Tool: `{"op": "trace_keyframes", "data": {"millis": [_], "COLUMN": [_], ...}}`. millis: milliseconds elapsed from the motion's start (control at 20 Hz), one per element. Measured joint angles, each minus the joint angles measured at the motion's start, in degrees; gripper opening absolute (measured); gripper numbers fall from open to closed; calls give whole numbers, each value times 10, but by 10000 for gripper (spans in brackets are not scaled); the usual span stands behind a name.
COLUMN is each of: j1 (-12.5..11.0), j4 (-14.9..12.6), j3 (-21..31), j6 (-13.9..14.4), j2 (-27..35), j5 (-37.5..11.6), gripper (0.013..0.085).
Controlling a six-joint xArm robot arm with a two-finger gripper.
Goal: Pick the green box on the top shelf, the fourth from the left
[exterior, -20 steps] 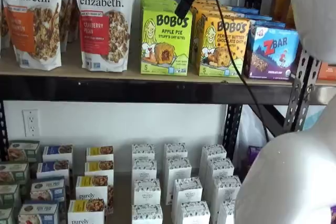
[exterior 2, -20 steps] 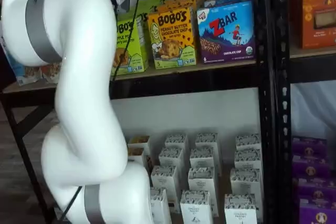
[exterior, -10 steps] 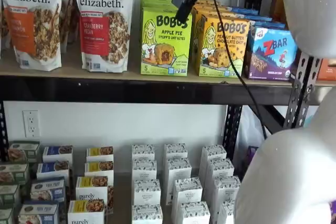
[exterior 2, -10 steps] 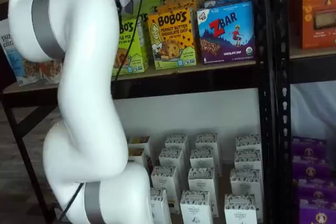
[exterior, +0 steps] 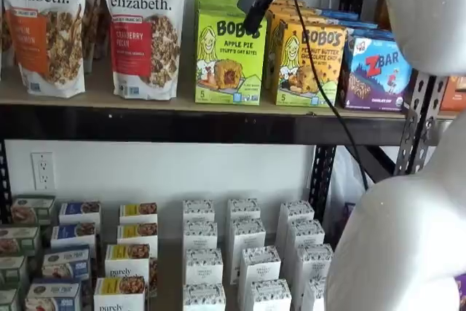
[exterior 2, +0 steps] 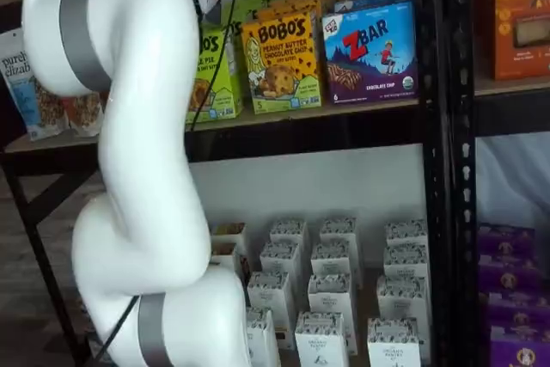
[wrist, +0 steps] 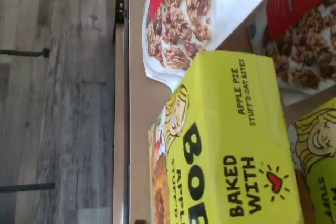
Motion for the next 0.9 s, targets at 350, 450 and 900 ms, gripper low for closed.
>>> {"op": "trace_keyframes", "data": {"millis": [350,450,900], "j1": [7,9,20], "j4": [-22,-29,-49], "j3": [-14,-22,-18], "j6": [4,6,12], "j2": [14,21,26], "j5": [13,25,21], "gripper": [850,850,850]}}
